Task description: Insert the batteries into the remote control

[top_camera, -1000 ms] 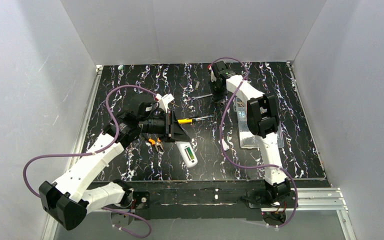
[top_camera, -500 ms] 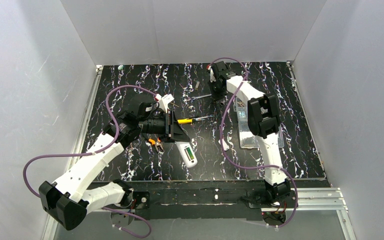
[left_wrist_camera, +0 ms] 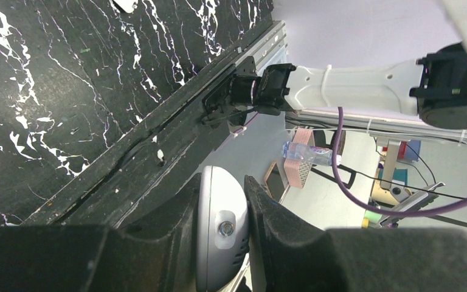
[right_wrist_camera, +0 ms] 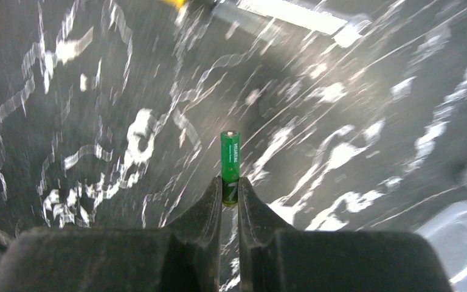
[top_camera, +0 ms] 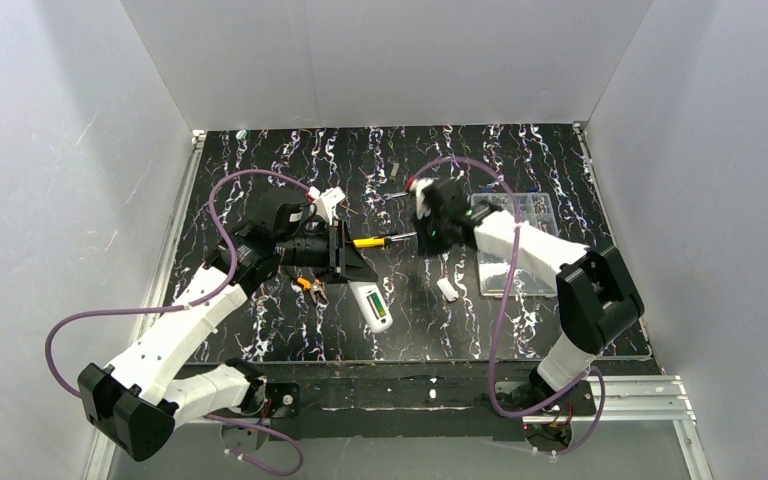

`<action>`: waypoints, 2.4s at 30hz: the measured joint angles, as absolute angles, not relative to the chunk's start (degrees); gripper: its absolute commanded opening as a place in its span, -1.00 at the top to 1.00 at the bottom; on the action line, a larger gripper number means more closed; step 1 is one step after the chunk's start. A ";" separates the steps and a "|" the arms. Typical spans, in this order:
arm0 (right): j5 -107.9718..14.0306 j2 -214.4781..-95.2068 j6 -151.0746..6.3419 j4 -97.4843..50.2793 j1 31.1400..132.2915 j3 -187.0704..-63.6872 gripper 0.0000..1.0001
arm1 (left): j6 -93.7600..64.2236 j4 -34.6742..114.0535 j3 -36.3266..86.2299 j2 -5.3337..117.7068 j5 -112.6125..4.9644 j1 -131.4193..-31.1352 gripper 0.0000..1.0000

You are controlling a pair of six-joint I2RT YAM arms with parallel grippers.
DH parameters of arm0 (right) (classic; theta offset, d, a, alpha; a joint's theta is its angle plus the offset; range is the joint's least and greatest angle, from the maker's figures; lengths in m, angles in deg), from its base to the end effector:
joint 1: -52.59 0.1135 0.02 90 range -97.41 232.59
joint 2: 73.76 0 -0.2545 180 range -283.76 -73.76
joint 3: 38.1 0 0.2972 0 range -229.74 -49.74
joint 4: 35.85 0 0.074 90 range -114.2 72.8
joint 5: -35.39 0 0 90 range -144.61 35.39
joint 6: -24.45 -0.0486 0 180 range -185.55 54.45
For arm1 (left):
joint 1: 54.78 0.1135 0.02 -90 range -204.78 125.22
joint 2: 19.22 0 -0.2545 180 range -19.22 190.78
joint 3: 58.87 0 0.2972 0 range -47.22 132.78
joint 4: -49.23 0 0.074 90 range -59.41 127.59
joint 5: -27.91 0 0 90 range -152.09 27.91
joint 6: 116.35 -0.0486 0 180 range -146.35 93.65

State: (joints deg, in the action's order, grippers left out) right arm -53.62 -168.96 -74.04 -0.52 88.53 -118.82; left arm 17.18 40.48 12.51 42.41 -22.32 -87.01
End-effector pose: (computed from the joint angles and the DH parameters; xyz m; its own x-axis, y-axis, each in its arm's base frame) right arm 0.3314 0.2413 0.1990 -0.6997 -0.3249 -0.6363 -0.4980 0.8604 0.1083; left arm 0.2400 -0.1881 0.3897 -0.6443 -0.2196 -0.7326 0.6996 0.2177 -0.6805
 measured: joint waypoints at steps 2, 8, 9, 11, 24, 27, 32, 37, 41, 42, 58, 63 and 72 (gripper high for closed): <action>-55.13 -167.58 -74.87 -0.52 93.76 -113.73 0.97 | 17.16 40.48 12.51 42.41 -22.32 -86.81 1.00; -59.82 -164.74 -79.14 -0.84 105.10 -102.61 0.89 | 17.22 40.48 12.48 42.38 -22.58 -86.77 1.00; -60.94 -164.52 -79.88 -0.84 105.69 -101.49 0.82 | 17.27 40.53 12.46 42.38 -22.62 -86.77 1.00; -62.97 -164.37 -81.17 -1.37 106.17 -100.49 0.62 | 17.33 40.63 12.40 42.38 -22.69 -86.77 1.00; -67.06 -165.09 -83.59 -3.90 108.20 -100.20 0.29 | 17.62 41.79 12.35 42.41 -22.69 -86.77 1.00; -67.12 -165.35 -83.64 -4.25 108.25 -100.42 0.34 | 17.62 41.82 12.35 42.41 -22.69 -86.77 1.00; -66.64 -165.97 -83.57 -4.43 108.53 -101.05 0.71 | 17.62 41.79 12.35 42.41 -22.69 -86.77 1.00; -66.95 -165.64 -83.62 -4.34 108.60 -100.99 0.97 | 17.66 41.82 12.35 42.41 -22.69 -86.77 1.00; -68.26 -163.56 -83.49 -3.53 108.44 -100.49 0.97 | 17.75 41.86 12.35 42.41 -22.69 -86.77 1.00; -68.61 -162.07 -83.40 -2.94 108.25 -100.40 0.97 | 17.75 41.86 12.35 42.41 -22.69 -86.77 1.00; -47.65 -119.08 -78.83 -27.42 101.06 -90.13 0.97 | 18.01 42.84 12.35 43.41 -22.99 -86.74 1.00; -36.33 -112.20 -78.81 -37.87 100.97 -87.20 0.97 | 18.64 43.45 12.35 44.22 -23.34 -86.74 1.00; -21.36 -109.71 -70.57 -42.00 100.97 -86.93 0.97 | 18.54 47.35 12.40 44.20 -21.86 -86.72 1.00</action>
